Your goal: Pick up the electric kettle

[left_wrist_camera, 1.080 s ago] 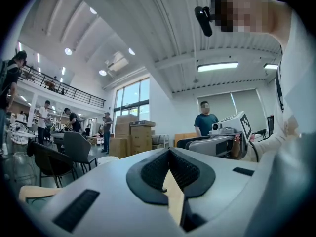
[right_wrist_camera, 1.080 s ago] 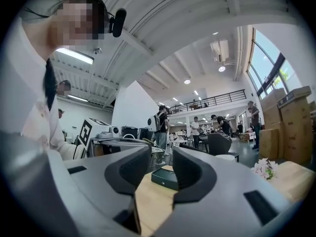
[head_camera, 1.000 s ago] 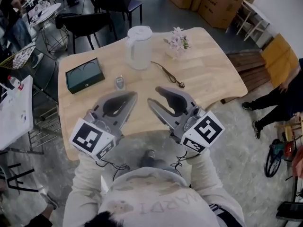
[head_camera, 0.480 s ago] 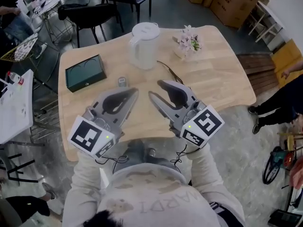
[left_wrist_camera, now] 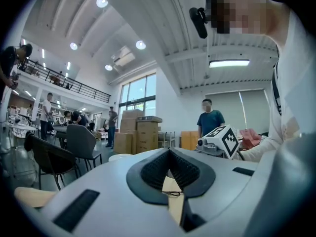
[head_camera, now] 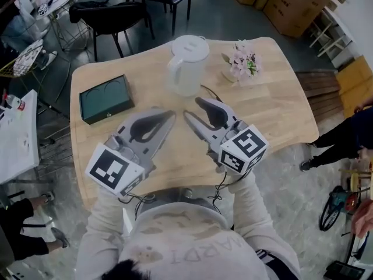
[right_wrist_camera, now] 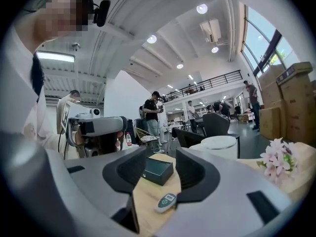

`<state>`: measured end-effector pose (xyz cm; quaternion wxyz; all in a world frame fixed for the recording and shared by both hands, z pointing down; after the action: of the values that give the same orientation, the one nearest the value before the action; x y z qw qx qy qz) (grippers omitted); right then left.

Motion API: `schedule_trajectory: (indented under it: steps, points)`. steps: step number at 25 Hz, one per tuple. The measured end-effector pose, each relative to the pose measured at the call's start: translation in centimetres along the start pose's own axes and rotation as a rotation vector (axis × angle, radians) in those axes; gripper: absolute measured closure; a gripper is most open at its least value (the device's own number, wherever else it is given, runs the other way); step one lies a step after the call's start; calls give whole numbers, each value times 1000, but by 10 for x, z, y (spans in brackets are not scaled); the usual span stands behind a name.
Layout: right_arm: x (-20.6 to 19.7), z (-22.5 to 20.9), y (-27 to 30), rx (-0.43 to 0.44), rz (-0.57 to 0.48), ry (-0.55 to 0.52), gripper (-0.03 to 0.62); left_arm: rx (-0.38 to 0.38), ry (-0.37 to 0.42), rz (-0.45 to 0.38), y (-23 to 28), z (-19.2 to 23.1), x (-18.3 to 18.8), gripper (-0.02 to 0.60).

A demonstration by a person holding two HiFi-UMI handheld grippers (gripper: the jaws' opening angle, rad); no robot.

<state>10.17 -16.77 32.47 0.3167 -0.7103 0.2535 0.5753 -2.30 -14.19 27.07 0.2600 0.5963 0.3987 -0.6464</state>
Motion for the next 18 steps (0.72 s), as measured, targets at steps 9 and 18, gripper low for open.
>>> schedule_trajectory:
  steps: [9,18]
  points:
    - [-47,-45,50,-50,75,52,410,-3,-39,25,10,50,-24,505]
    - [-83,-76,91,-72,144,78,405,8,-74,37,14,86,-40,505]
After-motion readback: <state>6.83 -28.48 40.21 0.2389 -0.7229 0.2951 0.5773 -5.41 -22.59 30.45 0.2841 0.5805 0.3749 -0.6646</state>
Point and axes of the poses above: the fingertips, and each gripper's own axes: y forward along the fingers, z to its left, x out of its top, the point moved 5 cm from there along -y, backward along the fingers, and after that the axes turned 14 degrees about -z, right-handed, at the moved point
